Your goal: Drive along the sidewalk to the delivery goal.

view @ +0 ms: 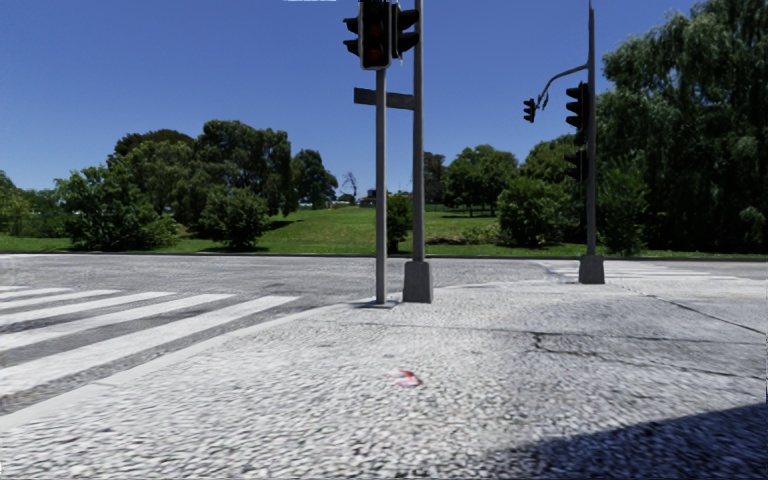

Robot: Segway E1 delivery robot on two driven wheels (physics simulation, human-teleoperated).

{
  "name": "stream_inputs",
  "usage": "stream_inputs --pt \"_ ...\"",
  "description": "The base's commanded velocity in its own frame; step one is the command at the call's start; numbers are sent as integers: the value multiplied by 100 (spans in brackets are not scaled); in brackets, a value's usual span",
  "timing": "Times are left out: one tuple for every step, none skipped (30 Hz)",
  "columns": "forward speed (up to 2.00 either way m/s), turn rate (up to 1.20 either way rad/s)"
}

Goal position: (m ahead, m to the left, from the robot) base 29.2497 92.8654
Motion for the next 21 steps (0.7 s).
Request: stream_inputs --pt "110 54" --pt "110 54" --pt "110 54" --pt "110 55" --pt "110 55" --pt "110 55" --pt "110 55" --pt "110 55" --pt "110 55" --pt "110 55" --pt "112 55" --pt "115 55" --pt "115 55" --pt "119 55" --pt "125 55" --pt "128 55" --pt "128 55" --pt "134 55" --pt "142 55" --pt "142 55" --pt "145 55"
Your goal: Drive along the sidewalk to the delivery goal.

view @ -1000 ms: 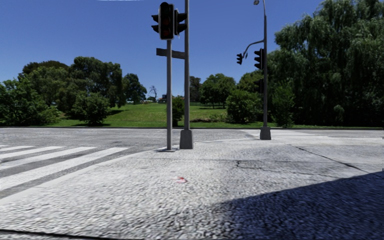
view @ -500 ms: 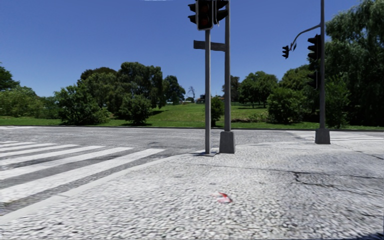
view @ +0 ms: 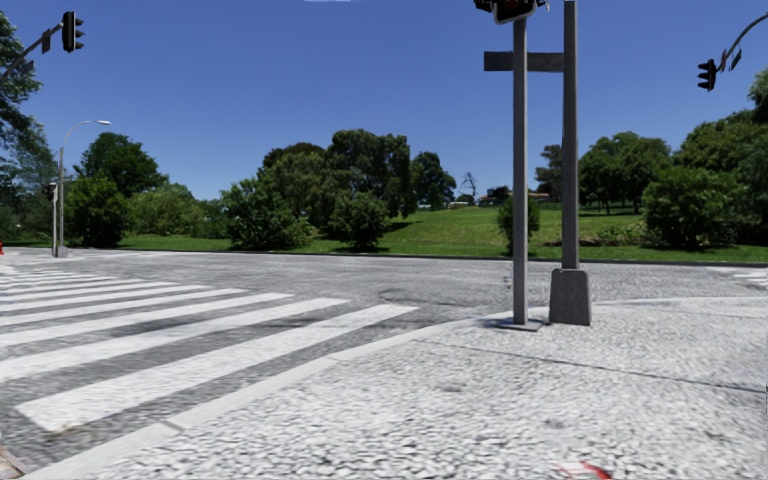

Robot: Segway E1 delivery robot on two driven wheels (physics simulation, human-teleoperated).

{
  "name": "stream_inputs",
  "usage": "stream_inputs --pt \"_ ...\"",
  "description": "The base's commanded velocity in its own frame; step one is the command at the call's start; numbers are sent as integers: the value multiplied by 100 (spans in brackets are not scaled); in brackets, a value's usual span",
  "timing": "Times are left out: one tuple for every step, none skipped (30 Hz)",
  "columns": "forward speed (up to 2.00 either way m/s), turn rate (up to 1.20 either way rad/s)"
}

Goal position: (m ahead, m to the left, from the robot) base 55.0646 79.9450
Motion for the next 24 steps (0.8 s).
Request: stream_inputs --pt "149 55" --pt "153 55" --pt "153 55" --pt "161 55" --pt "169 55" --pt "176 55" --pt "176 55" --pt "181 55" --pt "187 55" --pt "191 55" --pt "191 55" --pt "200 54" --pt "200 51" --pt "200 49" --pt "200 49" --pt "200 47" --pt "200 46" --pt "200 45" --pt "200 45" --pt "200 45" --pt "200 45" --pt "200 45" --pt "200 45" --pt "200 44"
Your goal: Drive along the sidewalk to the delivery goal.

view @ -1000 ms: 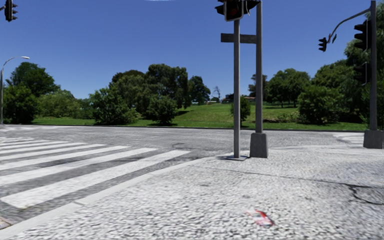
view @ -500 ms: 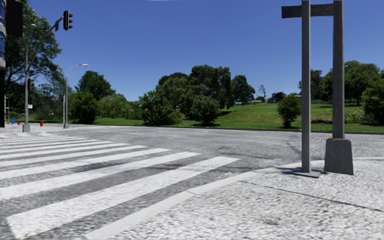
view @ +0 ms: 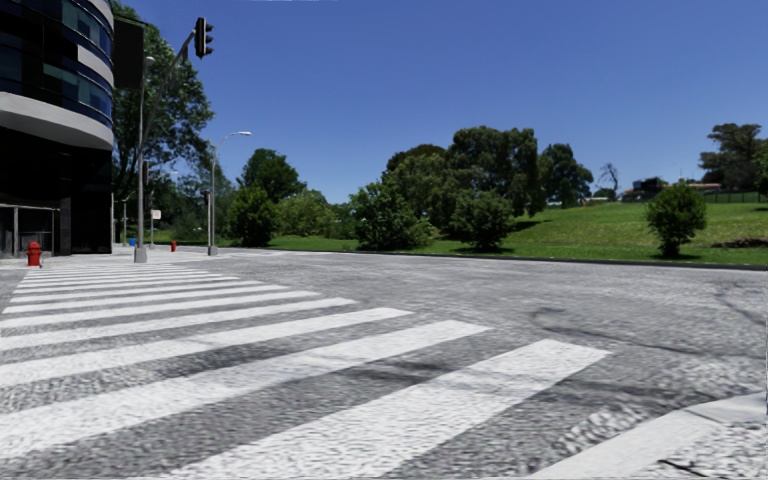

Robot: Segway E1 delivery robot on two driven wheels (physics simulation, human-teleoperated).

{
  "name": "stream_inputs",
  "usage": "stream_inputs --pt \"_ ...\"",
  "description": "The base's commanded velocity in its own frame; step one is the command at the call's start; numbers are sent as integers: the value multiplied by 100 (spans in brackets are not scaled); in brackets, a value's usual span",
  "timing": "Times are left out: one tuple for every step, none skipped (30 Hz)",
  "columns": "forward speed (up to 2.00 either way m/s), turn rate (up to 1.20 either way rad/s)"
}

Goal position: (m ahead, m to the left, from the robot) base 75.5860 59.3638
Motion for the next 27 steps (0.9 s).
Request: stream_inputs --pt "200 40" --pt "200 37" --pt "200 37" --pt "200 35" --pt "200 34" --pt "200 33" --pt "200 33" --pt "200 32" --pt "200 32" --pt "200 32" --pt "200 32" --pt "200 32" --pt "200 32" --pt "200 32" --pt "200 32" --pt "200 33" --pt "200 37" --pt "200 47" --pt "200 47" --pt "191 52" --pt "158 55" --pt "124 56" --pt "124 56" --pt "112 56" --pt "111 57" --pt "111 57" --pt "114 57"
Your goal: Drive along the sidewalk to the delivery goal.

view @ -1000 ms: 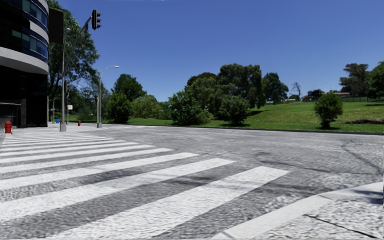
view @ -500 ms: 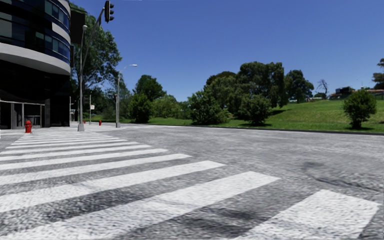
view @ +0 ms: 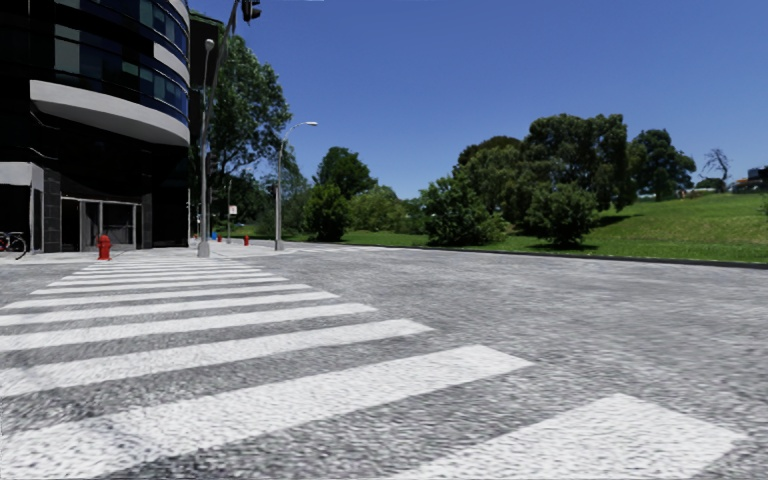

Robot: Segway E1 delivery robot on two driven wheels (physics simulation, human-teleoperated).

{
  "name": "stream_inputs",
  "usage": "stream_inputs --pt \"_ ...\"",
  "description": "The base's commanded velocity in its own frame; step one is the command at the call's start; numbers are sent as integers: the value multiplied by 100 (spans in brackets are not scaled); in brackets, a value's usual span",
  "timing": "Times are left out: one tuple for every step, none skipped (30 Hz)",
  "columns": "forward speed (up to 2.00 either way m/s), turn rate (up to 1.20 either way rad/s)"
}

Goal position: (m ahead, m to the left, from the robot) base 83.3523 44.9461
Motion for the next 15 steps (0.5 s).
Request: stream_inputs --pt "117 58" --pt "122 58" --pt "122 58" --pt "125 59" --pt "129 59" --pt "131 59" --pt "131 59" --pt "139 59" --pt "144 59" --pt "144 59" --pt "150 59" --pt "158 59" --pt "171 59" --pt "171 59" --pt "180 59"
